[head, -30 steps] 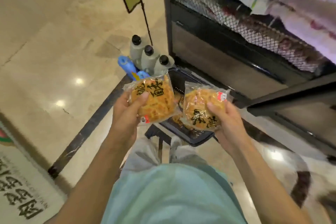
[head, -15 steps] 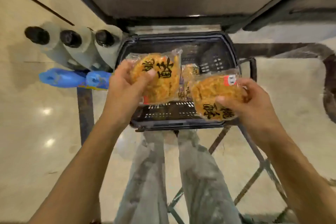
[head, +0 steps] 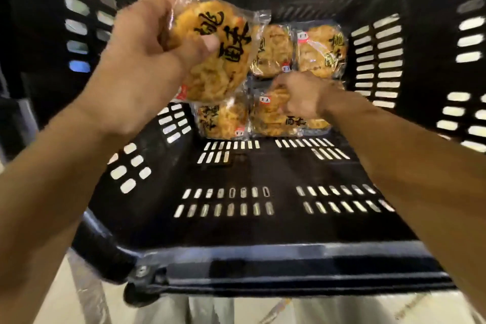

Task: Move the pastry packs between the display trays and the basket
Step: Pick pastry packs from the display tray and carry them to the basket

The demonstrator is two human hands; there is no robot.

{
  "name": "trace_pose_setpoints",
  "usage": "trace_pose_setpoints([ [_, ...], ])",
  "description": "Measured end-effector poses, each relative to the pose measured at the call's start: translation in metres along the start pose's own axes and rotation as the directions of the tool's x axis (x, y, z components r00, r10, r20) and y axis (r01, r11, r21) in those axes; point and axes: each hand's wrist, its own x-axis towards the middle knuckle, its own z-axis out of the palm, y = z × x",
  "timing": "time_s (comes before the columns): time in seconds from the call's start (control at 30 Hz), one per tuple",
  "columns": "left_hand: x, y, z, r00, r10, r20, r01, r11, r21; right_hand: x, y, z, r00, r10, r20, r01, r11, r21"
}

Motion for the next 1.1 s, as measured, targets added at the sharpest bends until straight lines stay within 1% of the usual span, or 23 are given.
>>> trace_pose_setpoints([
  [0.03,0.008,-0.003,0.002,1.0,0.007,0.013,-0.007,0.999,0.035,0.01,0.001,0.003,1.0,-0.004,0.0,0.004,1.0,-0.021],
  [0.1,0.021,-0.004,0.007,0.998,0.01,0.056,-0.015,0.995,0.099,0.022,0.004,0.012,0.999,-0.027,-0.036,0.022,0.99,-0.14],
  [0.17,0.036,-0.004,0.012,0.995,0.0,0.099,-0.014,0.989,0.147,0.024,0.009,0.023,0.99,-0.091,-0.104,0.059,0.96,-0.274],
  [0.2,0.044,-0.004,0.014,0.993,-0.004,0.115,-0.017,0.983,0.184,0.023,0.011,0.028,0.985,-0.125,-0.121,0.082,0.948,-0.308],
  [0.3,0.068,-0.006,0.023,0.984,-0.003,0.176,-0.056,0.943,0.328,0.015,0.014,0.041,0.981,-0.175,-0.079,0.134,0.918,-0.372],
  [0.37,0.084,-0.003,0.037,0.974,0.005,0.227,-0.116,0.87,0.479,0.005,0.018,0.036,0.984,-0.16,-0.079,0.125,0.933,-0.337],
  [0.47,0.116,0.001,0.067,0.928,-0.04,0.371,-0.224,0.737,0.638,-0.025,0.021,0.004,0.981,-0.089,-0.173,0.063,0.987,-0.15],
  [0.53,0.141,0.003,0.094,0.894,-0.102,0.436,-0.275,0.644,0.714,-0.05,0.029,-0.023,0.972,-0.101,-0.212,0.062,0.981,-0.184],
  [0.6,0.159,0.004,0.12,0.886,-0.153,0.439,-0.281,0.575,0.768,-0.076,0.039,-0.047,0.975,-0.114,-0.193,0.062,0.965,-0.255],
  [0.67,0.169,0.002,0.142,0.891,-0.187,0.413,-0.265,0.525,0.809,-0.097,0.053,-0.063,0.985,-0.07,-0.156,0.023,0.957,-0.289],
  [0.7,0.172,0.0,0.149,0.901,-0.192,0.39,-0.262,0.477,0.839,-0.106,0.059,-0.067,0.988,-0.043,-0.15,-0.005,0.952,-0.306],
  [0.8,0.173,-0.016,0.157,0.928,-0.127,0.35,-0.296,0.316,0.901,-0.125,0.066,-0.068,0.988,0.013,-0.155,-0.06,0.951,-0.302],
  [0.9,0.16,-0.031,0.156,0.934,-0.005,0.356,-0.347,0.213,0.913,-0.127,0.061,-0.063,0.978,0.048,-0.203,-0.091,0.974,-0.209],
  [0.97,0.146,-0.04,0.158,0.942,0.03,0.333,-0.334,0.139,0.932,-0.124,0.059,-0.059,0.971,0.076,-0.225,-0.112,0.982,-0.154],
  [1.0,0.137,-0.044,0.161,0.946,0.021,0.322,-0.322,0.139,0.936,-0.122,0.059,-0.057,0.969,0.086,-0.233,-0.121,0.983,-0.139],
  [1.1,0.12,-0.062,0.172,0.953,-0.071,0.296,-0.272,0.24,0.932,-0.12,0.059,-0.053,0.967,0.086,-0.239,-0.13,0.977,-0.171],
])
